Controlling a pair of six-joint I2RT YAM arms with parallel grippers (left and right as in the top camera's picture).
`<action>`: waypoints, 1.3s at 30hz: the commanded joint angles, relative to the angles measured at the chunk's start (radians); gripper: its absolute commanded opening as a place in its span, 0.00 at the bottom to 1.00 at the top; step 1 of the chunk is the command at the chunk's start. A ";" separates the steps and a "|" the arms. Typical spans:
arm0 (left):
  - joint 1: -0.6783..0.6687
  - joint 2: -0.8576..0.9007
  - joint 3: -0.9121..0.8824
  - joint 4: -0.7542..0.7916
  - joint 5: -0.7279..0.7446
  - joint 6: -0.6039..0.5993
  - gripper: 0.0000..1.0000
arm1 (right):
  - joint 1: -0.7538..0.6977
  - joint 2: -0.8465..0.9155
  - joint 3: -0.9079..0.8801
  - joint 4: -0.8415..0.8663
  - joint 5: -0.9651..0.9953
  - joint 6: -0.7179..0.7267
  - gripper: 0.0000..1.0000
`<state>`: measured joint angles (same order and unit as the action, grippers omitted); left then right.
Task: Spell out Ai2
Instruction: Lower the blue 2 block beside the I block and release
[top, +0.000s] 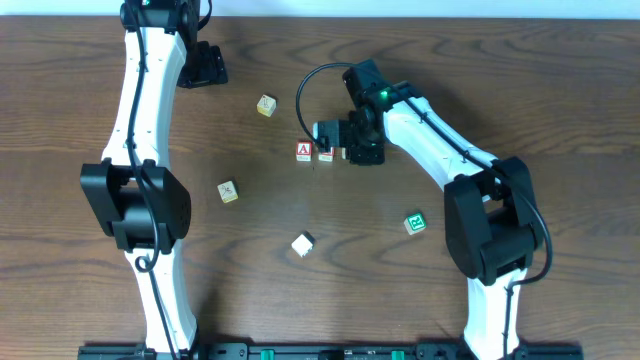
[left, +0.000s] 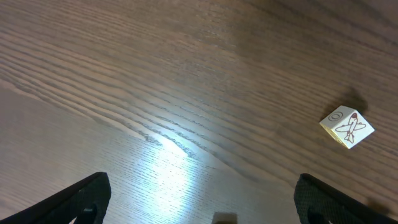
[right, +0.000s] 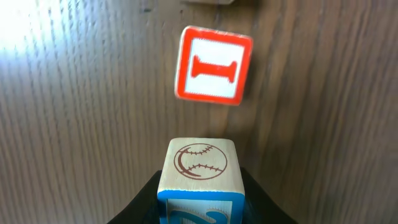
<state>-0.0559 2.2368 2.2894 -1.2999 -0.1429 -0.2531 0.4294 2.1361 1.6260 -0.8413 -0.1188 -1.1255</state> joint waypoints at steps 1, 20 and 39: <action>0.001 -0.008 0.019 0.000 -0.021 0.014 0.95 | -0.005 0.026 0.010 0.008 -0.028 0.035 0.01; 0.001 -0.008 0.019 0.018 -0.020 0.014 0.95 | -0.005 0.069 0.009 0.026 -0.031 0.082 0.01; 0.001 -0.008 0.019 0.025 -0.020 0.014 0.95 | -0.007 0.069 0.009 0.030 -0.027 0.101 0.32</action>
<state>-0.0559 2.2368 2.2894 -1.2751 -0.1429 -0.2535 0.4294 2.1963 1.6264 -0.8085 -0.1345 -1.0370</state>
